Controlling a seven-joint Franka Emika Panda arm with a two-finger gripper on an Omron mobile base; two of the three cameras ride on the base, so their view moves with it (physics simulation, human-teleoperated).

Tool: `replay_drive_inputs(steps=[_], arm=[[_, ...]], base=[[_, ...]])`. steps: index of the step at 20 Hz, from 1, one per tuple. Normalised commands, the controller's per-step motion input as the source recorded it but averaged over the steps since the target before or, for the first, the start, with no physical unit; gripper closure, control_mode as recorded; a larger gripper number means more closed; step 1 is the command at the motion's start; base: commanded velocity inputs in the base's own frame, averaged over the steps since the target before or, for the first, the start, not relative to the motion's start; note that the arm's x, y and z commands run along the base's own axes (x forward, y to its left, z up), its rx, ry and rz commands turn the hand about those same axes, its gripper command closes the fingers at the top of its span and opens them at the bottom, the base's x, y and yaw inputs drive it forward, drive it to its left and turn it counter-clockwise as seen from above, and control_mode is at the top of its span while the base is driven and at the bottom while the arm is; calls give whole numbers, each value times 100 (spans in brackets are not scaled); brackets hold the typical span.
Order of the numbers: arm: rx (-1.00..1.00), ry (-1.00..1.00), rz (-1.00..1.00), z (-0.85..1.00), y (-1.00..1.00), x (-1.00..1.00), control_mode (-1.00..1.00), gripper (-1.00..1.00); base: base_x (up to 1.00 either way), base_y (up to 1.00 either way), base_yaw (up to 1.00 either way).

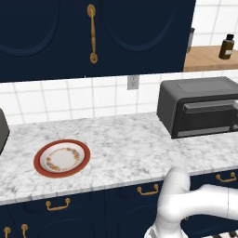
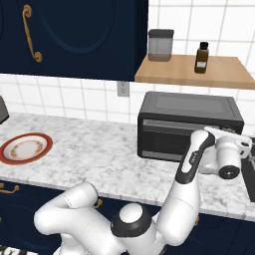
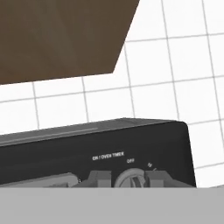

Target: Pick up the kebab skewer and baguette bread, and place them inside the toaster oven. Close the toaster oven door and start by setting the timer.

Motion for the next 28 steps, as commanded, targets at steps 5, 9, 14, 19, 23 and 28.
replay_drive_inputs(steps=[5, 9, 14, 19, 23, 28], arm=[[5, -5, 1, -12, 0, 0, -100, 100], [8, -3, 0, -24, 0, 5, -100, 100], [11, -1, 0, -22, 20, 14, -100, 100], [10, -1, 0, -20, 17, 4, -100, 100], [16, 0, 0, -24, 18, 0, -100, 100], [20, 0, 0, -29, 21, 0, -100, 100]], base=[[0, 0, 0], [0, 0, 0], [0, 0, 0], [0, 0, 0], [0, 0, 0], [0, 0, 0]])
